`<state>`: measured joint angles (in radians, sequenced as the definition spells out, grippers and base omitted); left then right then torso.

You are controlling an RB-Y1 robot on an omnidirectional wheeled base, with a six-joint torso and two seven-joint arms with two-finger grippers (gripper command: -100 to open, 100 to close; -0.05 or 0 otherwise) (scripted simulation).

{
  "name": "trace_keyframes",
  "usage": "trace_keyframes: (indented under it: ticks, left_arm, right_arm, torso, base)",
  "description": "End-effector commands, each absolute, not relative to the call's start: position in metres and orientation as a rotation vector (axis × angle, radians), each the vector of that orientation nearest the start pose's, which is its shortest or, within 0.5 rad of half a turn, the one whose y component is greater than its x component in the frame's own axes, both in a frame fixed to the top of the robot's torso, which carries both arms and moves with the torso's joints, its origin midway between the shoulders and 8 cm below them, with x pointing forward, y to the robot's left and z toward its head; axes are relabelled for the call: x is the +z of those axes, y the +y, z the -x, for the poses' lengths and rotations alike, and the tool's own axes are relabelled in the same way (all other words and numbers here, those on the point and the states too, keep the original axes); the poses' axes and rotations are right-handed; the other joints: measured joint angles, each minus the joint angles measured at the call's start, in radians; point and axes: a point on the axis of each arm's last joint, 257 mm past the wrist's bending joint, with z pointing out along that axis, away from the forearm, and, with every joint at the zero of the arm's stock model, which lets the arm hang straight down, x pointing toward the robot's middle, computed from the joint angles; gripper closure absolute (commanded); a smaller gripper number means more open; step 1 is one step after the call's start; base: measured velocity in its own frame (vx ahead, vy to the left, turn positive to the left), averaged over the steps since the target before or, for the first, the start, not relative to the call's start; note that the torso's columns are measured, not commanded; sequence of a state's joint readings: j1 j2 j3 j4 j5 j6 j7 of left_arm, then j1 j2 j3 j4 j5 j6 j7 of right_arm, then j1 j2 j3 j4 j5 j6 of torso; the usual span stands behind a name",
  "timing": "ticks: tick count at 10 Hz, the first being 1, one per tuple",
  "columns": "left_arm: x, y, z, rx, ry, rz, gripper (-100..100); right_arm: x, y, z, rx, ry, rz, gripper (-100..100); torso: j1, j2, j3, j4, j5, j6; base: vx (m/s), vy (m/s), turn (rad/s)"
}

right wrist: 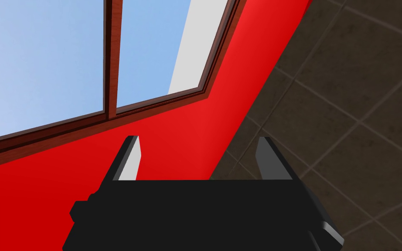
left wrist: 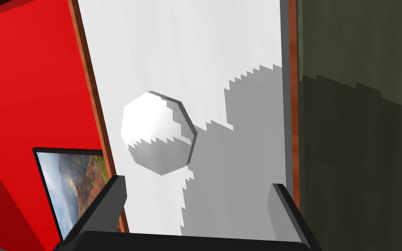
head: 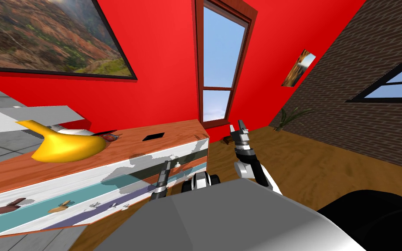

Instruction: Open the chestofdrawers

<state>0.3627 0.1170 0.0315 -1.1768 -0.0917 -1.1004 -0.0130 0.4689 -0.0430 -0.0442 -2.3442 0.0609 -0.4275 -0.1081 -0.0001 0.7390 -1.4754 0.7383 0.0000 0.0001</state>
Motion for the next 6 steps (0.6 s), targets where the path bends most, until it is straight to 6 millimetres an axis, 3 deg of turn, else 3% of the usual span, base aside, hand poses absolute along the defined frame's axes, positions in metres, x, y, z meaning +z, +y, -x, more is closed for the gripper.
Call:
trace_keyframes:
  ticks: [1,6]
  left_arm:
    - [-0.289,0.296,-0.355,-1.172,1.075,0.793,-100]
    - [-0.285,0.296,-0.377,-1.173,1.098,0.817,-100]
  right_arm:
    - [0.050,-0.278,-0.344,1.333,0.638,-0.611,0]
    - [0.050,-0.278,-0.344,1.333,0.638,-0.611,0]
  torso:
    - [0.001,0.000,0.000,0.000,0.000,0.000]
    - [0.000,-0.001,-0.001,0.000,0.000,0.000]
  base:
    - [-0.053,0.021,-0.015]
    - [-0.044,0.007,-0.011]
